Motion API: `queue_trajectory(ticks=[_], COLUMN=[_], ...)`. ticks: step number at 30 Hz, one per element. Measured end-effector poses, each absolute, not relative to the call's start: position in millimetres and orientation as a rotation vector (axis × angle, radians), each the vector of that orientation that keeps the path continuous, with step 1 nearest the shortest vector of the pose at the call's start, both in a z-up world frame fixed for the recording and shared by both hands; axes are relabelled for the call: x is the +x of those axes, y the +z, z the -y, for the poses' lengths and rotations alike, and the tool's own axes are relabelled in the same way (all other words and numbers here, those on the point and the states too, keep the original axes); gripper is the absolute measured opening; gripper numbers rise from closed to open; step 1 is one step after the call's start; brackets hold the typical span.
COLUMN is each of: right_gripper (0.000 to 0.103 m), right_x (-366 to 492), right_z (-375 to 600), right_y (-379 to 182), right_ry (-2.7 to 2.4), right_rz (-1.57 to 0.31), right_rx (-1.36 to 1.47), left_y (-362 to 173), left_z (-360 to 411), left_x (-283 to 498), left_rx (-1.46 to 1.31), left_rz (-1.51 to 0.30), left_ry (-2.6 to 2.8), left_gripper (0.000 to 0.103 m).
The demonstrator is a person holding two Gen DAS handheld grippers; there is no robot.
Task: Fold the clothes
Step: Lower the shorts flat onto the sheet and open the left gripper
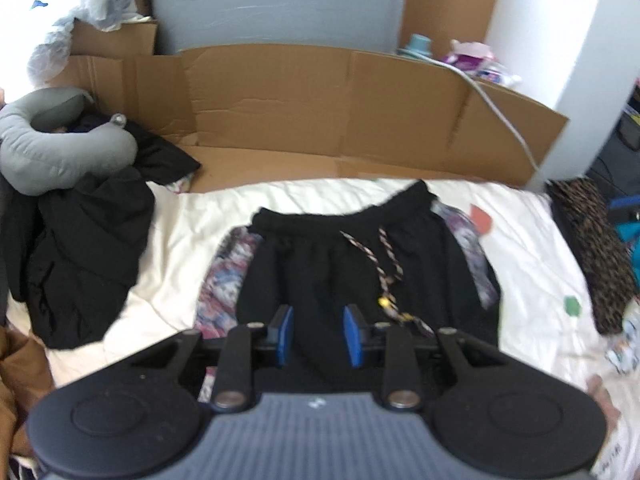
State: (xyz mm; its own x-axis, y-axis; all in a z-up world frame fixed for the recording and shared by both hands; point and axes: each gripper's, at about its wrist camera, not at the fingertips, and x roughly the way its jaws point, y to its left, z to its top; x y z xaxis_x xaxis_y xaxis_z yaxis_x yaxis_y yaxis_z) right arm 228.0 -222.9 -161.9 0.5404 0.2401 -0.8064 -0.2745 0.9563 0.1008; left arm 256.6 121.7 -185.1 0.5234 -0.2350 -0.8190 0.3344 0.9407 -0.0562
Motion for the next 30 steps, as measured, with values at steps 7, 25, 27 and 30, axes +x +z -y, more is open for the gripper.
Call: queue_trajectory(ticks=[7,25,27,30], right_gripper=[0.041,0.084,0.084,0.084], right_x=[174,85,81,76], right_z=[244,274,274,272], right_y=[-143,-192,-200,-212], right_ry=[0.294,0.262,0.259,0.265], right_rz=[-0.896,-0.903,-0.919,-0.941], right_rx=[0.072,0.249,0.262,0.268], left_y=[-175,-207,-215,-227], left_z=[-118,-101,-99,-93], left_x=[224,166,161,154], left_rx=[0.063,-0.022,-0.033,-0.012], left_rz=[-0.965,-1.058,-1.075,-1.094], left_ry=[-0.309,-0.275,-0.282,-0.291], left_gripper=[0.030,0.030,0.030,0.031])
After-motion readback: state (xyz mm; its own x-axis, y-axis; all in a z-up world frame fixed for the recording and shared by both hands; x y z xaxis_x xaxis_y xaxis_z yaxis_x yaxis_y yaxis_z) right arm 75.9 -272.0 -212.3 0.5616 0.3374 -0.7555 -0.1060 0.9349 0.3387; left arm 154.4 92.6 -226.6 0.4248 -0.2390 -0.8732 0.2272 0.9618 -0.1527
